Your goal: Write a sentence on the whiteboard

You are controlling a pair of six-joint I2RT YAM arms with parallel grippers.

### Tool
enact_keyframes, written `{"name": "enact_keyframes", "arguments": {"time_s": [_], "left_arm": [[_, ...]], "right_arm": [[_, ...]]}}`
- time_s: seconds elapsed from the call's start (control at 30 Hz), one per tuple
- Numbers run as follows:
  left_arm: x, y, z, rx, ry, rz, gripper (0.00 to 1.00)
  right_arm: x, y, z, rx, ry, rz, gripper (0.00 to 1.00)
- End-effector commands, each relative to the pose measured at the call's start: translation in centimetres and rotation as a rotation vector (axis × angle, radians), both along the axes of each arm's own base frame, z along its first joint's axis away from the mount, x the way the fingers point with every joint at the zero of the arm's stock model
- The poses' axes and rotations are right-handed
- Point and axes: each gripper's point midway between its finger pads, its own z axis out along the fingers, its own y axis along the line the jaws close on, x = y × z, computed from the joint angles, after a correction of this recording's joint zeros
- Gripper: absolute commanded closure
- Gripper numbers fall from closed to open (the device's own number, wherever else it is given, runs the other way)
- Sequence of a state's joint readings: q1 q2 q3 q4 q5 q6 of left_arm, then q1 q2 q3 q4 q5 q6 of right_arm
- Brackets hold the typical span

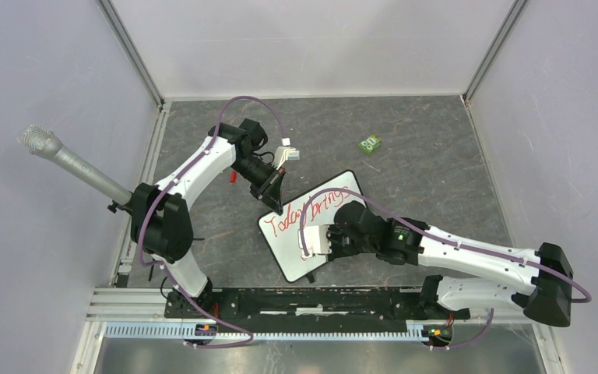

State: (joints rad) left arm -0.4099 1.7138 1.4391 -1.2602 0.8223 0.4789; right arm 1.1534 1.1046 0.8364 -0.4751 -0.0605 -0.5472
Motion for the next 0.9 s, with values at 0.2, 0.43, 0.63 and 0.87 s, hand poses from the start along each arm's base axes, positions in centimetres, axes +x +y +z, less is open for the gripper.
{"name": "enact_keyframes", "arguments": {"time_s": [0.2,0.43,0.63,0.87], "left_arm": [[0.1,-0.2,0.4,-0.014,-0.035,-0.001,0.98],[0.1,-0.2,0.4,-0.016,-0.035,-0.002,0.98],[0.0,-0.2,0.4,-0.017,-0.035,-0.004,0.98],[0.0,-0.2,0.4,-0.019,-0.033,-0.003,0.98]], "right_arm": [[1.6,-0.3,-0.1,-0.007,-0.033,-0.085,1.00],[2.4,0.4,0.5,0.012,-0.044,-0.116,1.00],[2.7,1.1,1.1,0.034,-0.044,-0.128,1.00],[2.2,1.6,0.9,0.031,-0.015,-0.100,1.00]]}}
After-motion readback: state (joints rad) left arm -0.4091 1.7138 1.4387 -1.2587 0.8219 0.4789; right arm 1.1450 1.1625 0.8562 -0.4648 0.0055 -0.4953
